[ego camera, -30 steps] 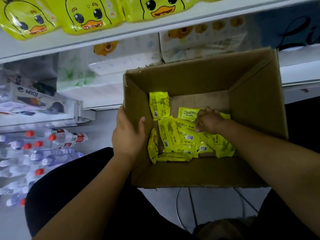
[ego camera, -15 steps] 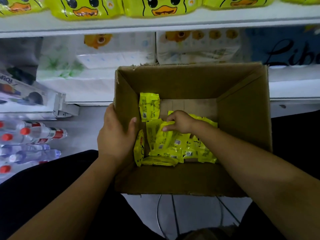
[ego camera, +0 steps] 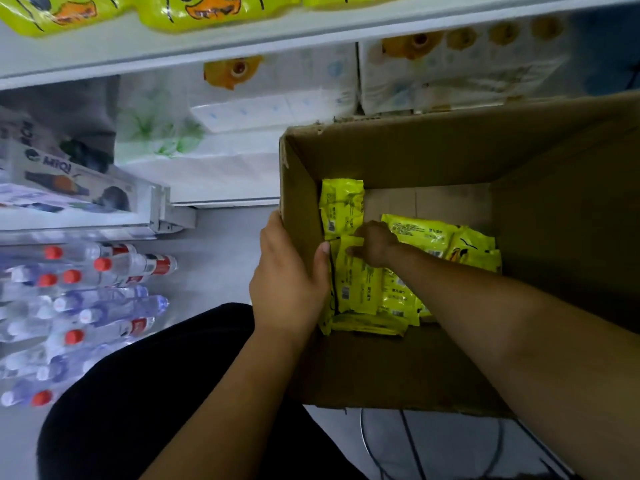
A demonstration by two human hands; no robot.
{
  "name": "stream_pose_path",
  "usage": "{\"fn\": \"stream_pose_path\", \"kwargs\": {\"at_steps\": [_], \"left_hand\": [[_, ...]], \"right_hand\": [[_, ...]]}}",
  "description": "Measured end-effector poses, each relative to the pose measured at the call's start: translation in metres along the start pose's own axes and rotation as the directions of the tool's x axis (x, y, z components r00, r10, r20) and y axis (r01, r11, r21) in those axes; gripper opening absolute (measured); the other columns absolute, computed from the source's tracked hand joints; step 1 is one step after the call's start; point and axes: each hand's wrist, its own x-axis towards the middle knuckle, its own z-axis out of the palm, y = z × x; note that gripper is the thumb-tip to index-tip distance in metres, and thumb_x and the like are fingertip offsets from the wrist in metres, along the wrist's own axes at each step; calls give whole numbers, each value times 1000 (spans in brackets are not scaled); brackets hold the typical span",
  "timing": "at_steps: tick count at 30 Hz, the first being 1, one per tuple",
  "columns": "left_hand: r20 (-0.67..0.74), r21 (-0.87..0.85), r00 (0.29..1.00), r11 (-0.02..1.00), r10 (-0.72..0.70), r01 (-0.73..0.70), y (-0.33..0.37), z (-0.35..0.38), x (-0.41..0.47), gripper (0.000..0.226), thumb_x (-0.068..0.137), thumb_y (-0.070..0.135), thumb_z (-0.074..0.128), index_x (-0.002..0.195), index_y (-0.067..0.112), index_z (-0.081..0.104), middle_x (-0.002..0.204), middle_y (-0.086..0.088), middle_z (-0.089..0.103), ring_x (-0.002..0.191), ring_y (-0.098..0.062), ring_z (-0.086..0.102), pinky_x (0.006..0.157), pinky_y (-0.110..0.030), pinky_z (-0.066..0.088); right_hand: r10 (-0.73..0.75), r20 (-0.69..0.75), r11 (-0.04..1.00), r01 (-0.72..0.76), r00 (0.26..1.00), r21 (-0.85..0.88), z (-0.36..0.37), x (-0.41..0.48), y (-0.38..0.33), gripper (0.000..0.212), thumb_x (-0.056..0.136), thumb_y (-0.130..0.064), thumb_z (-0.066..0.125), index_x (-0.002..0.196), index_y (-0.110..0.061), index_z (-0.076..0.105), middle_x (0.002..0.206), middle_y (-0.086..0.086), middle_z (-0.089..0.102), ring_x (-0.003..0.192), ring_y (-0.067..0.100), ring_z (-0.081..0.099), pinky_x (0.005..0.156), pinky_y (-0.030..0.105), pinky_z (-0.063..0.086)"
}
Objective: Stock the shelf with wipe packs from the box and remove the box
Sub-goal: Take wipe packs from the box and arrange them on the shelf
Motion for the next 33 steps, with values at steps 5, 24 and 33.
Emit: {"fn": "stream_pose_path", "kwargs": {"at_steps": [5, 24, 33], "left_hand": [[6, 14, 1000, 1000, -11, 11, -2, -1, 3, 71, 97, 41, 63, 152, 15, 28, 143, -6, 52, 117, -33, 61, 89, -49, 55], [-36, -128, 952, 943, 305, -307, 30, -12, -29, 104, 79, 75, 60, 157, 14, 27, 167, -8, 18, 157, -23, 6, 124, -59, 7], [247, -274, 884, 904, 396, -328, 71, -26, -102, 110, 65, 61, 87, 155, 42, 26, 153, 13, 43, 139, -7, 41, 113, -34, 39]], "right_hand": [[13, -20, 987, -10, 1000, 159, 5, -1, -11, 57, 82, -40, 82, 126, -8, 67, 131, 13, 64, 124, 29, 57, 93, 29, 45], [183, -171, 299, 111, 968, 948, -109, -228, -2, 32, 83, -18, 79, 109, -1, 72, 96, 17, 77, 83, 28, 75, 78, 44, 62], [-80, 105, 102, -97, 991, 990, -143, -313, -11, 62, 74, -17, 75, 130, 4, 61, 128, 21, 66, 117, 27, 66, 79, 31, 62]]}}
